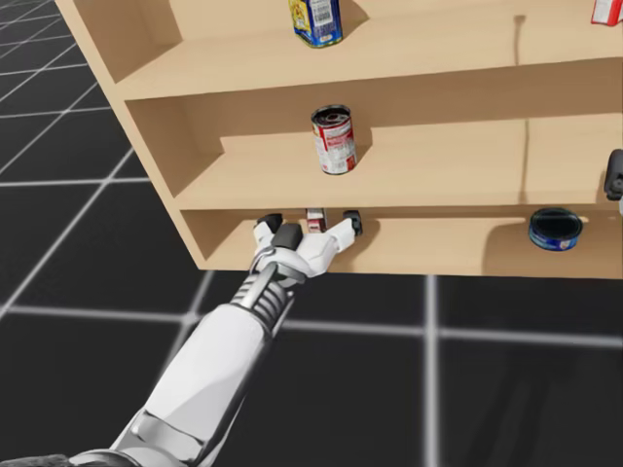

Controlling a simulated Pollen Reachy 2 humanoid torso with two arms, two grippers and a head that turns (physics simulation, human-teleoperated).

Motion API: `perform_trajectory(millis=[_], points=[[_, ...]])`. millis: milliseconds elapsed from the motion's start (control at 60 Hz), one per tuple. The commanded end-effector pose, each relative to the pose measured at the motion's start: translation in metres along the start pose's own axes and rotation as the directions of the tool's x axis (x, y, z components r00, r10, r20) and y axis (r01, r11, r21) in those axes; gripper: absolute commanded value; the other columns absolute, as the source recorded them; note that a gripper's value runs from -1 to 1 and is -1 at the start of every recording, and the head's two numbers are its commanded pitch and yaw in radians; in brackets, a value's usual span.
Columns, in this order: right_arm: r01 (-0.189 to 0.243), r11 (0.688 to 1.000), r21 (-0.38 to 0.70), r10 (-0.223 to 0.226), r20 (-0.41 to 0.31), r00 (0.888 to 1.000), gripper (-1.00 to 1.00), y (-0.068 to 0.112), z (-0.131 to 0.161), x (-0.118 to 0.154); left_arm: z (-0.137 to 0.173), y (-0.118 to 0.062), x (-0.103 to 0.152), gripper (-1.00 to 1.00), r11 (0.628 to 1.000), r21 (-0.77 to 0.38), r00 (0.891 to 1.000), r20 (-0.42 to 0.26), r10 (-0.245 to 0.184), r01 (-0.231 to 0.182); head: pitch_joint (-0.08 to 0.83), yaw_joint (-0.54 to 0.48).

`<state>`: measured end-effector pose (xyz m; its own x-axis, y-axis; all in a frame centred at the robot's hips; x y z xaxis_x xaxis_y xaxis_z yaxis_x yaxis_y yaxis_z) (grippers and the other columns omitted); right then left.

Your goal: Retrieve the pudding box from the shelves.

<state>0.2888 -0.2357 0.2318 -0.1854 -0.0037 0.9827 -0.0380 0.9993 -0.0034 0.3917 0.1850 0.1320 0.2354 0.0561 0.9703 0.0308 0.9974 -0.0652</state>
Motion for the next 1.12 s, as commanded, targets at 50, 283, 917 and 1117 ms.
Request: perform_trajectory(millis=[50,283,917,1117], points=[[0.013,1.000,-0.002,-0.013,-0.003,1.000,-1.00,0.002,0.000,-0.001,-0.009,-0.039,-0.016,-0.65,0.993,-0.051,0.992,-0.081,0.099,-0.103,0.606,0.26],[0.012,1.000,-0.002,-0.012,-0.004,1.000,-1.00,0.002,0.001,-0.002,-0.006,-0.042,-0.019,1.00,0.993,-0.056,0.990,-0.101,0.100,-0.106,0.606,0.26],[0.007,1.000,-0.003,-0.007,-0.005,1.000,-1.00,0.002,0.000,-0.002,0.069,-0.003,0.002,1.00,0.997,-0.034,0.998,0.012,0.065,-0.065,0.597,0.26],[-0.012,1.000,-0.005,0.012,-0.008,1.000,-1.00,0.004,0.000,-0.003,0.137,0.008,0.002,1.00,0.995,-0.088,0.996,-0.080,-0.047,0.040,0.594,0.25]])
